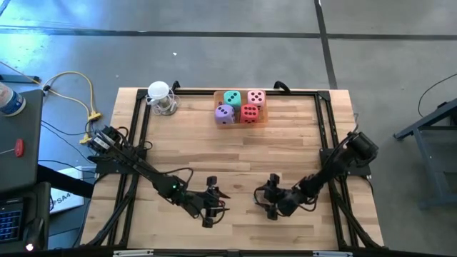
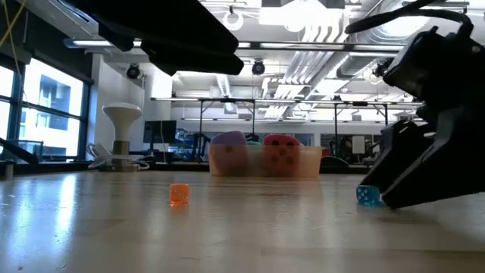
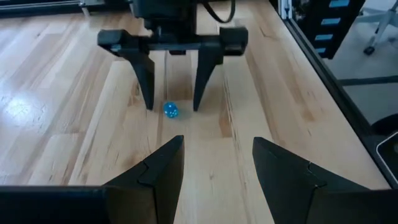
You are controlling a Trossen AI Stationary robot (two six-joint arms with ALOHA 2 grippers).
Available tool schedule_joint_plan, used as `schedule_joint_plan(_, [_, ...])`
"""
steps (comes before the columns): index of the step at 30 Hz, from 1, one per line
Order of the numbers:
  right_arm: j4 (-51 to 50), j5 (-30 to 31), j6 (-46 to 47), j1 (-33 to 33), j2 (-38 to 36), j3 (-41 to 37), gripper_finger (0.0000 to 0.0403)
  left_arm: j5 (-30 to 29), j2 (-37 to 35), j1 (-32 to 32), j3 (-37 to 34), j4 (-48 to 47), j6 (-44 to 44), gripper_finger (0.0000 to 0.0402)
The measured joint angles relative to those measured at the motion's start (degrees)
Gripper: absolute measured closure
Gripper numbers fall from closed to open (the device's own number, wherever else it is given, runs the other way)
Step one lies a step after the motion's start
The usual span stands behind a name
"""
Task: Pick & Place Dice
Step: Put the blue die into the orange bin
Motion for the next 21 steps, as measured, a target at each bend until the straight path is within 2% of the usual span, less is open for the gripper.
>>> schedule_joint_plan(11, [4.39, 5.00, 0.40, 0.00, 4.76, 0.15, 0.0136, 0.00, 0.01, 0.02, 0.00, 1.22, 1.73, 0.0218])
schedule_joint_plan(16, [3.89, 4.93, 0.04, -0.13, 4.81, 0.15, 0.0178, 0.00, 0.01, 0.02, 0.00, 1.40, 2.29, 0.0218])
schedule_joint_plan(21, [3.56, 4.60, -0.21, -0.18, 4.87, 0.13, 0.0245, 0.02, 0.01, 0.02, -0.02, 1.41, 3.26, 0.0218])
